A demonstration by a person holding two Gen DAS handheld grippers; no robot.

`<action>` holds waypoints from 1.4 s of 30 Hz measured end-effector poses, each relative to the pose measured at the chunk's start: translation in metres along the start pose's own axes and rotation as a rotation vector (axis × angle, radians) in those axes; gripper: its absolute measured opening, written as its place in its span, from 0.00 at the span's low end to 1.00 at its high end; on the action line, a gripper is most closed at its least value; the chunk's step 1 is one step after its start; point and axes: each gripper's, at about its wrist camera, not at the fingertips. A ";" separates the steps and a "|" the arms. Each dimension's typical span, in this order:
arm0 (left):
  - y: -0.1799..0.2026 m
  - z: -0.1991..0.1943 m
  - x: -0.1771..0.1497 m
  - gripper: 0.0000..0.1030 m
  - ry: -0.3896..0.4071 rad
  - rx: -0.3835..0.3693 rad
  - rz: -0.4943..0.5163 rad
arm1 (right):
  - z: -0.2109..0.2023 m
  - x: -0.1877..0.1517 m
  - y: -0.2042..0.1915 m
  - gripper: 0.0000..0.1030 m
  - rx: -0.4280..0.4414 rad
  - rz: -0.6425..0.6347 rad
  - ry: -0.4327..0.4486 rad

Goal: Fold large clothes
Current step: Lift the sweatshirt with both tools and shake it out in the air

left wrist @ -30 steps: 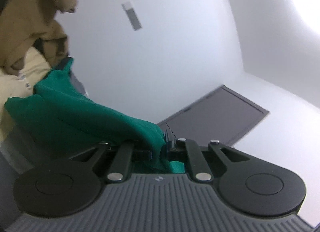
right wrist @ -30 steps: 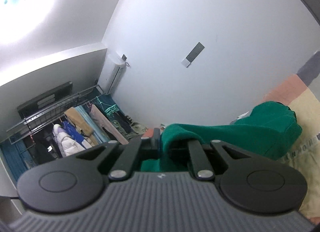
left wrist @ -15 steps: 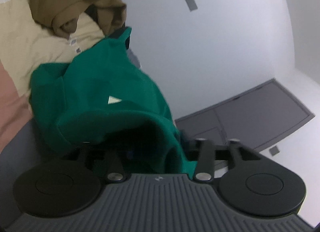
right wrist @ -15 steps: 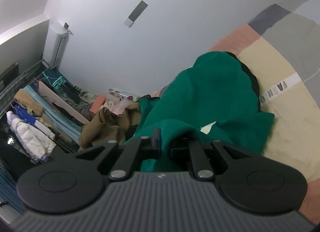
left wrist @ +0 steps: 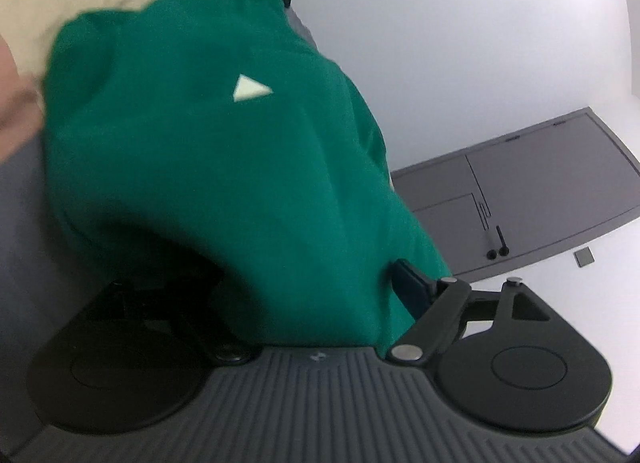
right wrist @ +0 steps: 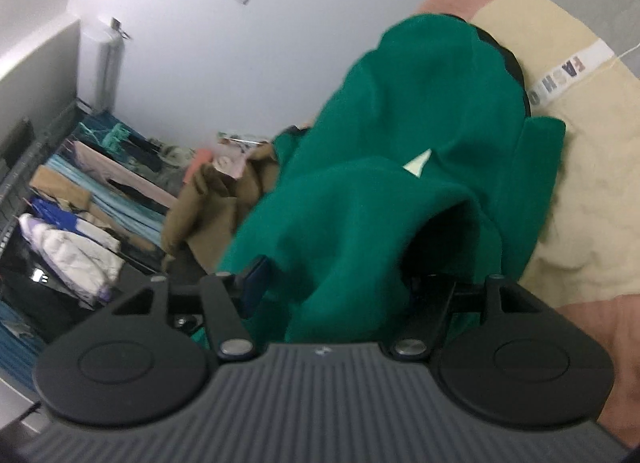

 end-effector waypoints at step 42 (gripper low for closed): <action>0.387 -0.294 -0.072 0.13 0.327 -0.546 0.603 | -0.260 0.244 -0.320 0.09 0.164 -0.783 0.671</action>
Point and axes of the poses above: each gripper's, at about its wrist camera, not at the fingertips, and z roughly the way its jaws point, y to its right, x to its top, and after that the axes turned 14 degrees about -z, right-handed
